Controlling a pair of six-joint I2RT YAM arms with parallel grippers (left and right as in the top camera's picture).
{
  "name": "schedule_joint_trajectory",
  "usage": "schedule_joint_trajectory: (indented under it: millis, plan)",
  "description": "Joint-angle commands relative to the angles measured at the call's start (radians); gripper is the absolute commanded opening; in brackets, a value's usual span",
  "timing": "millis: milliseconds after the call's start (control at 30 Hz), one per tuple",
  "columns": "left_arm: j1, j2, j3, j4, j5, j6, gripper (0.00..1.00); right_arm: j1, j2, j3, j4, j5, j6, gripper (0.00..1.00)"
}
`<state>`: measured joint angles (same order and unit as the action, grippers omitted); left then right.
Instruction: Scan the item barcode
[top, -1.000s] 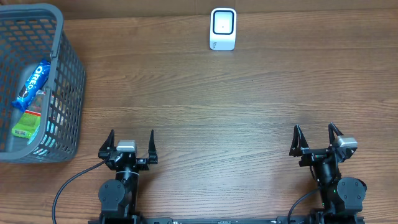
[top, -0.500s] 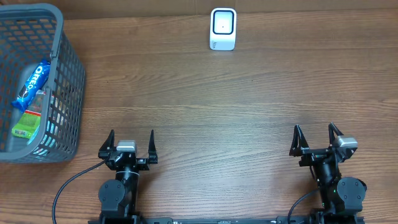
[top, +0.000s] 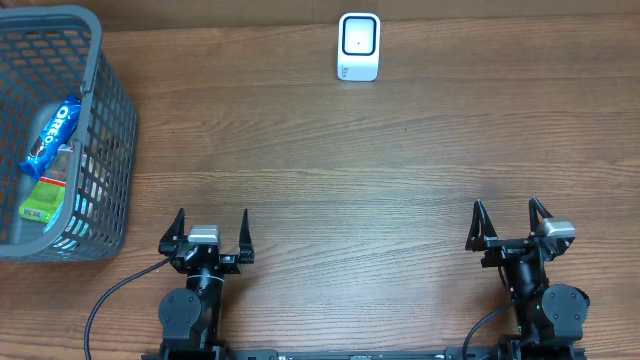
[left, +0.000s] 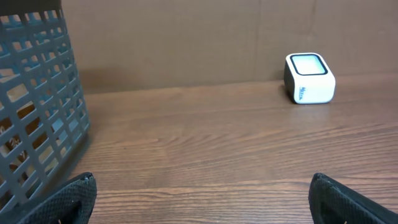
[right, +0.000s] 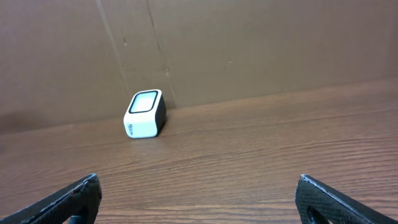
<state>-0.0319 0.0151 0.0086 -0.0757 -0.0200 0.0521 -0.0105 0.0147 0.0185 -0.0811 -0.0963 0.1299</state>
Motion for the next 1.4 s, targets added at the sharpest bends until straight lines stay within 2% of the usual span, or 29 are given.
schedule_joint_trajectory:
  millis: [0,200,467,867,1033,1200,1367]
  plan:
    - [0.006,-0.011,-0.004,0.015,0.072,-0.014,1.00,0.004,-0.012,-0.010,0.016,0.008,-0.003,1.00]
    - [0.006,-0.011,-0.003,0.087,0.156,-0.032,1.00,0.004,-0.012,-0.010,0.102,-0.026,0.000,1.00]
    - [0.006,-0.011,0.040,0.080,0.205,-0.057,1.00,0.004,-0.012,0.051,0.079,-0.100,0.000,1.00]
    - [0.006,0.026,0.327,-0.184,0.195,0.034,1.00,0.004,0.005,0.246,-0.014,-0.100,-0.005,1.00]
    - [0.006,0.159,0.515,-0.278,0.193,0.066,1.00,0.004,0.080,0.338,-0.018,-0.100,-0.005,1.00]
    - [0.006,0.369,0.743,-0.360,0.198,0.076,1.00,0.004,0.204,0.462,-0.058,-0.145,-0.032,1.00]
    - [0.005,0.636,1.069,-0.547,0.221,0.076,1.00,0.004,0.386,0.636,-0.154,-0.219,-0.034,1.00]
